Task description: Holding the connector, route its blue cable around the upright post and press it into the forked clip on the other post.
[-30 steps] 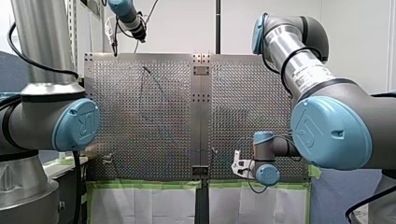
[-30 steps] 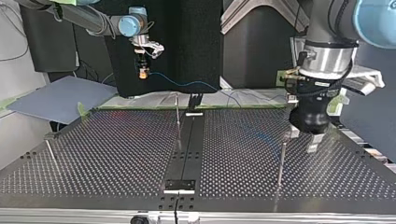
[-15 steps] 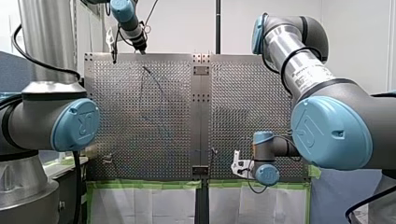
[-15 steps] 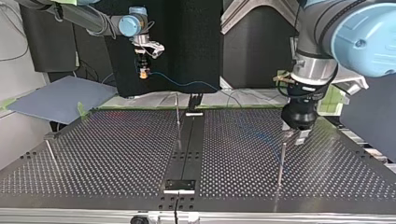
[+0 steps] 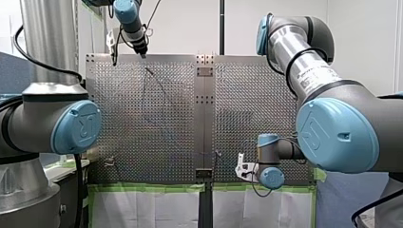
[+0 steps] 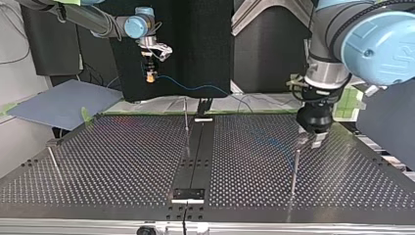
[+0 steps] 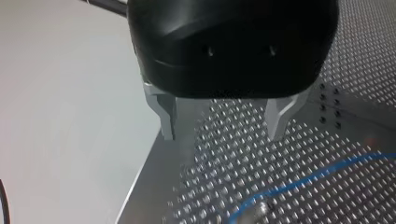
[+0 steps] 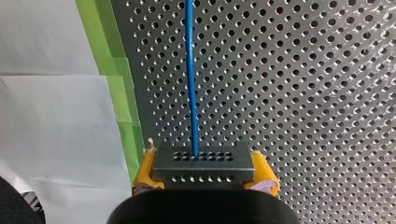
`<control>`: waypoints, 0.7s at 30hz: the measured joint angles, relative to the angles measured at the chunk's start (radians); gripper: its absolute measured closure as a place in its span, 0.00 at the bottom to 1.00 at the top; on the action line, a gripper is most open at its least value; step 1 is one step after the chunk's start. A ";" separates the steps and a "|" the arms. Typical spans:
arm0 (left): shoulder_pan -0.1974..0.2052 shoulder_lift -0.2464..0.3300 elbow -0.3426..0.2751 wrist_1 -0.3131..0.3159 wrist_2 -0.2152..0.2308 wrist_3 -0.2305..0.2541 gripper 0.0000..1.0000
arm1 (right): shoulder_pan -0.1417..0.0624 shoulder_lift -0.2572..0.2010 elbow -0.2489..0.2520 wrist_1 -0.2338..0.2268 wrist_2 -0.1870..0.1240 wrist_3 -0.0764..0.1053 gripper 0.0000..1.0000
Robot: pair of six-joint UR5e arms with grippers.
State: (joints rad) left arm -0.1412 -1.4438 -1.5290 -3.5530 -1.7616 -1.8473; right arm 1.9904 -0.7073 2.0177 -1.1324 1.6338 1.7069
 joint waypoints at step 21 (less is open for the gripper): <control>-0.022 0.000 -0.031 -0.009 -0.078 0.025 0.06 | 0.006 0.000 0.000 0.009 0.001 -0.002 1.00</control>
State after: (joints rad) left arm -0.1634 -1.4438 -1.5597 -3.5621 -1.8399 -1.8225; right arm 1.9960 -0.7071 2.0179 -1.1234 1.6352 1.7049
